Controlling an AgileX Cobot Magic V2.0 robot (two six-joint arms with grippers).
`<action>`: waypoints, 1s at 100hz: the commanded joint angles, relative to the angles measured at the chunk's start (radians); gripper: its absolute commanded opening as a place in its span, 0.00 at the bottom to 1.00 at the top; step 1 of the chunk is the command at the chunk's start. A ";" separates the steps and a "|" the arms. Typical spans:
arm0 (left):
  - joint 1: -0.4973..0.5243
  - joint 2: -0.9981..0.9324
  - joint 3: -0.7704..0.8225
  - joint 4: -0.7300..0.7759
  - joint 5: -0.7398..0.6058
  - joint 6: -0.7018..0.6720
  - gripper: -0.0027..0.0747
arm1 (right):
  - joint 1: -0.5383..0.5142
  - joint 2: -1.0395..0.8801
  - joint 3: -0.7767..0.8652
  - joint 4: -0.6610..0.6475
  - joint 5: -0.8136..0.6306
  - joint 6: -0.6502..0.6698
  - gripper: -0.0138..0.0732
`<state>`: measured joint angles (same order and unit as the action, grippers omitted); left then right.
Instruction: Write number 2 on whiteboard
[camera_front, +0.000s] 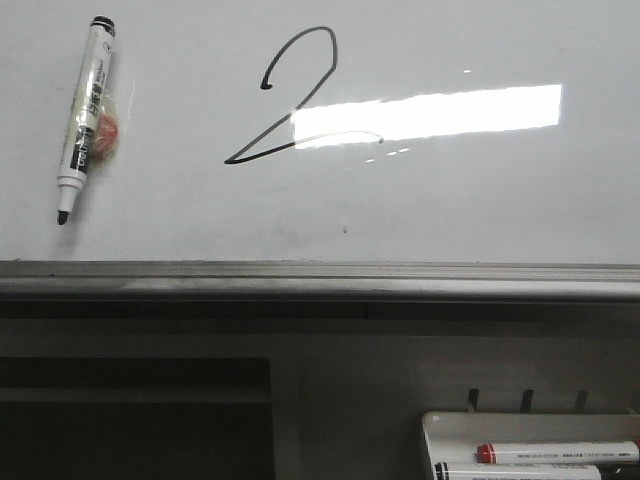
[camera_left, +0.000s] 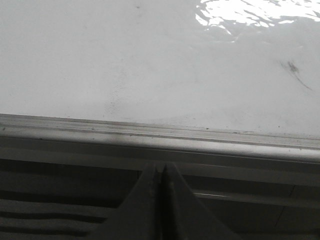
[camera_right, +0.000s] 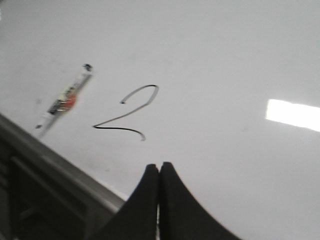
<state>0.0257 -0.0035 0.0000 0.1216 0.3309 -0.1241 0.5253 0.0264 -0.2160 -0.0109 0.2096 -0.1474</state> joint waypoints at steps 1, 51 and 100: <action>0.002 -0.027 0.012 -0.009 -0.061 -0.006 0.01 | -0.119 0.012 -0.023 -0.062 -0.076 0.048 0.08; 0.002 -0.027 0.012 -0.009 -0.061 -0.006 0.01 | -0.678 -0.057 0.258 0.017 -0.011 0.067 0.08; 0.002 -0.027 0.012 -0.009 -0.060 -0.006 0.01 | -0.678 -0.057 0.253 0.011 0.098 0.068 0.08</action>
<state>0.0257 -0.0035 0.0000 0.1194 0.3313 -0.1241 -0.1451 -0.0101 0.0142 0.0000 0.3266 -0.0844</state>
